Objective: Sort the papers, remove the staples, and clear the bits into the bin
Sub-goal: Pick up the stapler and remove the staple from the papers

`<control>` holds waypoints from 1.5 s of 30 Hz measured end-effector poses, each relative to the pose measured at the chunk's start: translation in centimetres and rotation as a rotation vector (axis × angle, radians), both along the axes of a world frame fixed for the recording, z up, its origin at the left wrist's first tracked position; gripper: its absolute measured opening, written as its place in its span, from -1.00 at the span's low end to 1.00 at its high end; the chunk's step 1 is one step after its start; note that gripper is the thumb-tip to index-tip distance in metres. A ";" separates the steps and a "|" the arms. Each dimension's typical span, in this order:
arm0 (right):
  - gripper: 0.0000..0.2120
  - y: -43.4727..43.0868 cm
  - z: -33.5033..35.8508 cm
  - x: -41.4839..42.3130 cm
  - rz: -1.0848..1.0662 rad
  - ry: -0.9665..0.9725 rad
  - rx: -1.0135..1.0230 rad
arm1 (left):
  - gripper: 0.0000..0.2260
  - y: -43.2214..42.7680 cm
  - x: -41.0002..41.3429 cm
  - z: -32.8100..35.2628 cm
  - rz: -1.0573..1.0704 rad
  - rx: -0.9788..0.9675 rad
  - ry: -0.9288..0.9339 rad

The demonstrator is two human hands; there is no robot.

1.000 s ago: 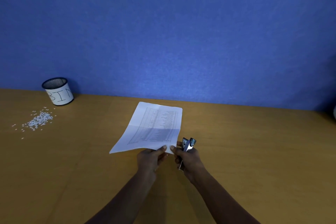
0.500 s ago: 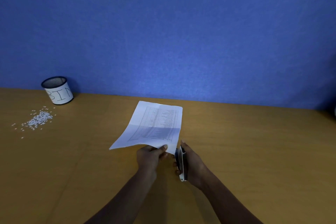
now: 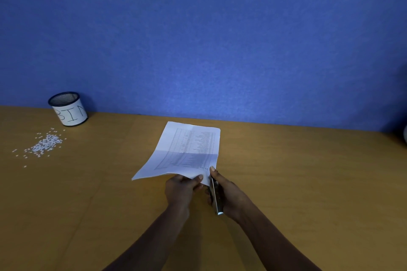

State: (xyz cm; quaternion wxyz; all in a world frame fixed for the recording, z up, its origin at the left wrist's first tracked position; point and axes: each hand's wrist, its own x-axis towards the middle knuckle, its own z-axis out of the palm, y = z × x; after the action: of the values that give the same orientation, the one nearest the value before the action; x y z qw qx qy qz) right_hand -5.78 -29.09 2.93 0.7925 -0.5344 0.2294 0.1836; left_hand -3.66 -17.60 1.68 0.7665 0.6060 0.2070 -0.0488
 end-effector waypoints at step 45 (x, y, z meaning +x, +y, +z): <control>-0.81 0.3 -1.5 1.1 0.000 0.033 0.116 | -0.82 0.7 0.1 -0.7 -0.110 0.134 -0.007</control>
State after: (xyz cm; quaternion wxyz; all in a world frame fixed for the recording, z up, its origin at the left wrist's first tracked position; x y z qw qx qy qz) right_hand -4.64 -28.74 1.39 0.8184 -0.4842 0.2315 0.2052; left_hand -3.55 -16.85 0.94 0.7210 0.6667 0.1733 -0.0748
